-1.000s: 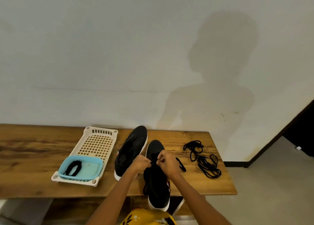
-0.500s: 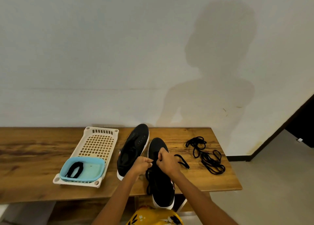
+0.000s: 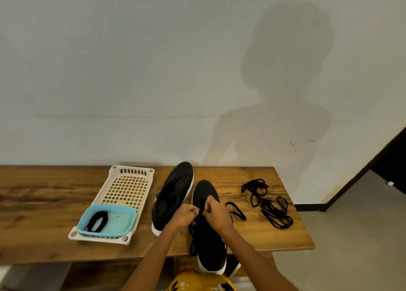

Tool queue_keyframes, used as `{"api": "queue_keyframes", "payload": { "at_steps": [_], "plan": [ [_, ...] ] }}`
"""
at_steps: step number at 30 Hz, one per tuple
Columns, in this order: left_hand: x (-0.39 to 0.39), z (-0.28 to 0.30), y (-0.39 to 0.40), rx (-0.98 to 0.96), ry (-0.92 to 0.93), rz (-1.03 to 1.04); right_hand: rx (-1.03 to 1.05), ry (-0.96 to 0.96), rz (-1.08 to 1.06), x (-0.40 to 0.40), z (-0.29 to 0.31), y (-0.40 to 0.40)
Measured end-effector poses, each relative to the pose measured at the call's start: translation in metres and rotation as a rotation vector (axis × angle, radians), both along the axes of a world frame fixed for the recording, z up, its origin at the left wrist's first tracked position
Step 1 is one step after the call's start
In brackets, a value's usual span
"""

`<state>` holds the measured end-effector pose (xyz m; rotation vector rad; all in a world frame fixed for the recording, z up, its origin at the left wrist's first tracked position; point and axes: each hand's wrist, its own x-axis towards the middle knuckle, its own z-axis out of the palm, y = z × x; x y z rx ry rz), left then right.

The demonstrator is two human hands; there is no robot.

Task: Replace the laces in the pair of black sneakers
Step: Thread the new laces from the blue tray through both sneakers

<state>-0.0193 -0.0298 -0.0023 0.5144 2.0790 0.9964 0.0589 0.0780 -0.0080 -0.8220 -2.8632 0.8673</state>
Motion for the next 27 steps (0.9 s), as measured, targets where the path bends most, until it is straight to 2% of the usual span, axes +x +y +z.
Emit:
{"api": "queue_keyframes", "payload": {
  "at_steps": [3, 13, 18, 20, 22, 24, 27],
  "plan": [
    [-0.002, -0.007, 0.002, 0.005, 0.028, 0.035, -0.091, 0.037, -0.019, 0.005, -0.006, 0.005],
    [0.016, -0.025, 0.01, 0.072, 0.419, 0.186, -0.404, 0.009, 0.012, 0.003, 0.006, 0.021],
    [0.01, -0.023, 0.008, 0.252, 0.258, 0.259, -0.432, -0.073, 0.121, 0.001, 0.022, 0.02],
    [0.009, -0.019, 0.008, 0.334, 0.205, 0.269, -0.31, -0.067, 0.161, 0.0, 0.027, 0.019],
    [0.011, -0.014, 0.011, 0.367, 0.138, 0.284, -0.088, -0.05, 0.211, -0.005, 0.033, 0.02],
    [0.011, -0.015, 0.014, 0.375, 0.027, 0.28, -0.058, 0.037, 0.206, -0.013, 0.052, 0.016],
    [0.012, -0.023, 0.014, 0.32, 0.01, 0.192, -0.226, 0.276, 0.083, -0.03, 0.107, 0.013]
  ]
}}
